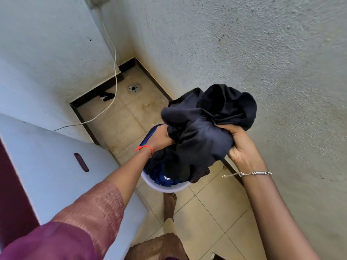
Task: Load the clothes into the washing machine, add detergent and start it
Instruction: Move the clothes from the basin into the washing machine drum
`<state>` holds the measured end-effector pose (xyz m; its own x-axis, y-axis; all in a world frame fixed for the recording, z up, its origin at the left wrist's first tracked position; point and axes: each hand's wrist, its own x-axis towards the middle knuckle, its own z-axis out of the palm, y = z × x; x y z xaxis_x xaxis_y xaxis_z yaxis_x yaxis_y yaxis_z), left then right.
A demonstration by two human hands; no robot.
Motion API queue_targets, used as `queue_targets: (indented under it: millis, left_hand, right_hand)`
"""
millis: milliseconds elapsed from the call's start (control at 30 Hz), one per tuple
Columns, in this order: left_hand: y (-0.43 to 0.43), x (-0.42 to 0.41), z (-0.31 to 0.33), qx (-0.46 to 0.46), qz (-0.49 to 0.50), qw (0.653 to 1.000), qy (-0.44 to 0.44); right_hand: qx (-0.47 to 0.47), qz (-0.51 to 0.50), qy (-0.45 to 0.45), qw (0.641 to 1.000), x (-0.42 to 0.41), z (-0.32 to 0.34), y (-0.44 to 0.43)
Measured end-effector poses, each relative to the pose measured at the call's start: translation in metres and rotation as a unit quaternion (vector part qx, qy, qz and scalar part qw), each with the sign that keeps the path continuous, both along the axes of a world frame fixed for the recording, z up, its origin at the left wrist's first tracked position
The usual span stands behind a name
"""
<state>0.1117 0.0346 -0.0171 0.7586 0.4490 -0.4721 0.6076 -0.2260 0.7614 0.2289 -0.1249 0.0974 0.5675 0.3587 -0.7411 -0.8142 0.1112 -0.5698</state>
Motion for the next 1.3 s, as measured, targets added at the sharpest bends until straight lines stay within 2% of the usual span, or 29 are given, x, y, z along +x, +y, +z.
queue_targets:
  millis: [67,100,167,233,300,367,500,700,933,1133,1300]
  left_hand:
    - [0.005,-0.015,-0.004,0.02,0.03,0.999,0.002]
    - [0.008,-0.021,-0.006,0.034,0.037,0.999,0.007]
    - [0.012,-0.032,-0.001,0.073,0.045,0.996,0.029]
    - [0.017,-0.039,0.005,0.113,0.051,0.991,0.043]
    - [0.023,-0.046,0.019,0.136,0.063,0.988,0.039]
    - [0.028,-0.051,0.036,0.137,0.07,0.988,0.021]
    - [0.035,-0.058,0.077,0.118,0.107,0.986,-0.042]
    - [0.043,-0.083,0.148,0.104,0.177,0.97,-0.129]
    - [0.057,-0.148,0.232,0.129,0.264,0.937,-0.188]
    - [0.078,-0.225,0.306,0.199,0.312,0.899,-0.235]
    - [0.086,-0.302,0.374,0.222,0.337,0.861,-0.309]
  right_hand:
    - [-0.069,-0.063,-0.116,0.989,0.005,-0.004,-0.003]
    - [-0.114,-0.075,-0.193,0.972,0.007,-0.006,-0.004]
    - [-0.215,-0.041,-0.352,0.91,0.005,-0.011,-0.006]
    - [-0.301,0.05,-0.474,0.826,-0.005,-0.017,-0.007]
    - [-0.36,0.146,-0.53,0.754,-0.015,-0.022,-0.01]
    - [-0.384,0.221,-0.532,0.722,-0.023,-0.02,-0.008]
    - [-0.329,0.332,-0.533,0.705,-0.035,0.003,0.011]
    - [-0.233,0.389,-0.576,0.68,-0.06,0.067,0.053]
    - [-0.141,0.405,-0.65,0.628,-0.096,0.15,0.098]
    - [-0.04,0.377,-0.706,0.599,-0.157,0.225,0.122]
    - [0.032,0.331,-0.739,0.586,-0.228,0.293,0.134]
